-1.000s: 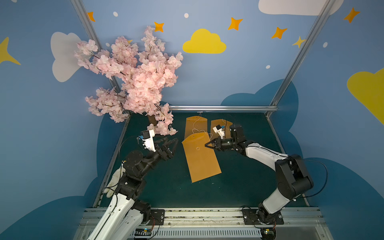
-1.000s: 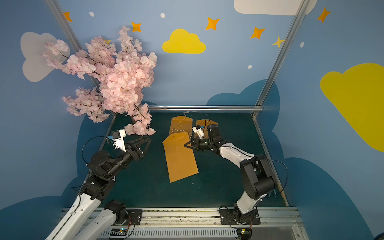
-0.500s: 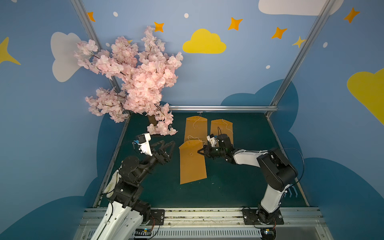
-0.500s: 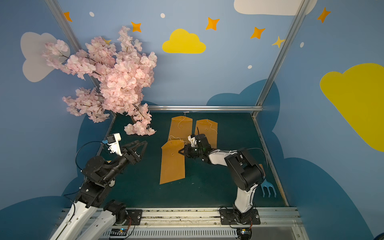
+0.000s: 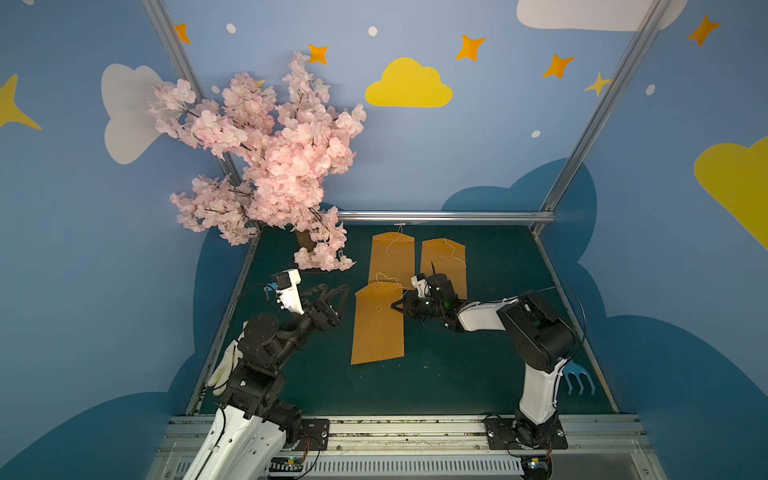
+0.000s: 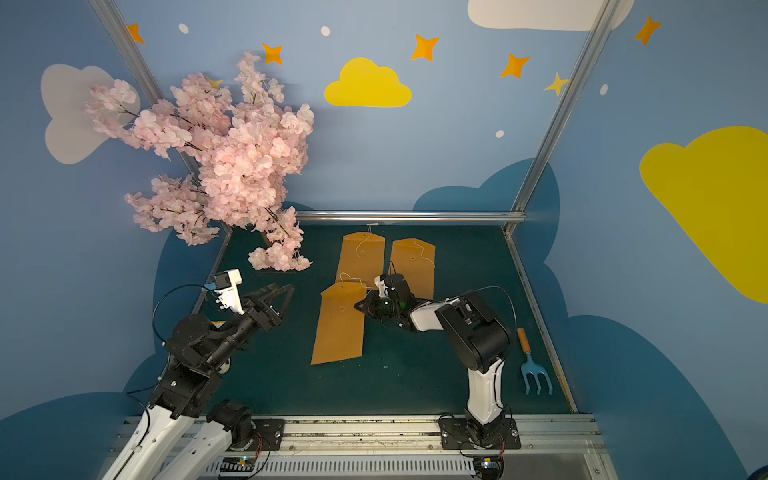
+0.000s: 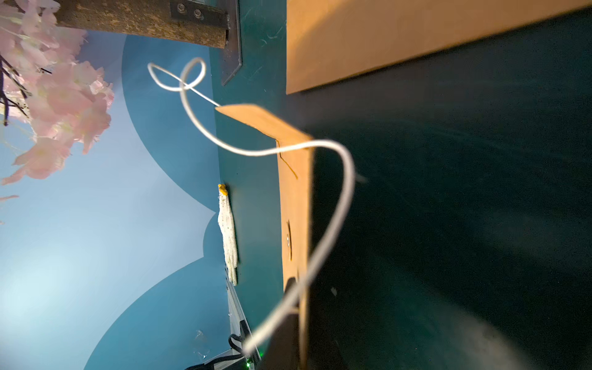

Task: Open the file bag
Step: Place the file bag at the center of the board.

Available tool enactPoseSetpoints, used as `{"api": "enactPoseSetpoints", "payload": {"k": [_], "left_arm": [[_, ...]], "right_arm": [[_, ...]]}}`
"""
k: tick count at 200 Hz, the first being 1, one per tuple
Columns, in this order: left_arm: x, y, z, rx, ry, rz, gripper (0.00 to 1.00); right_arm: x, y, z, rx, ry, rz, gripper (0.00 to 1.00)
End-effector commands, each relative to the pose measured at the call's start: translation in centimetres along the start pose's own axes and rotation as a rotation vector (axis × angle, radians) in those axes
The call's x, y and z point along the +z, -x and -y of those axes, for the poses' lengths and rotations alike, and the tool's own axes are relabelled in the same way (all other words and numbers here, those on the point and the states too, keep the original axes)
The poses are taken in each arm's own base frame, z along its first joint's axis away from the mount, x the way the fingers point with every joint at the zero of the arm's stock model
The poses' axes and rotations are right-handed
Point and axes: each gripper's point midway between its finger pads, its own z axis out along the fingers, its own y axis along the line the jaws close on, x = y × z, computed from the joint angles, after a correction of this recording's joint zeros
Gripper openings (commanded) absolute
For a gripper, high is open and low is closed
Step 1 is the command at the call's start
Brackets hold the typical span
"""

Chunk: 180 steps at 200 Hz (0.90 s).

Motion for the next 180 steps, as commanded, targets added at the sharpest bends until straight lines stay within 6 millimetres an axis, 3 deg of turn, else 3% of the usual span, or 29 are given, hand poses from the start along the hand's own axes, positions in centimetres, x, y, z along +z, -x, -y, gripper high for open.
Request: {"api": "enactPoseSetpoints", "payload": {"k": [1, 105, 134, 180], "left_arm": [[-0.1, 0.1, -0.3, 0.013, 0.013, 0.011, 0.89], [0.3, 0.2, -0.3, 0.0, 0.007, 0.015, 0.89], [0.2, 0.3, -0.2, 0.003, 0.006, 0.019, 0.89], [0.1, 0.5, -0.1, 0.003, 0.002, 0.026, 0.89]], "right_arm": [[0.7, -0.3, 1.0, 0.017, -0.017, 0.0, 0.03], [0.8, -2.2, 1.1, 0.015, -0.026, -0.045, 0.03], [0.6, -2.4, 1.6, 0.021, -0.052, -0.035, 0.15], [0.2, -2.7, 2.1, 0.024, -0.084, -0.027, 0.24]]}}
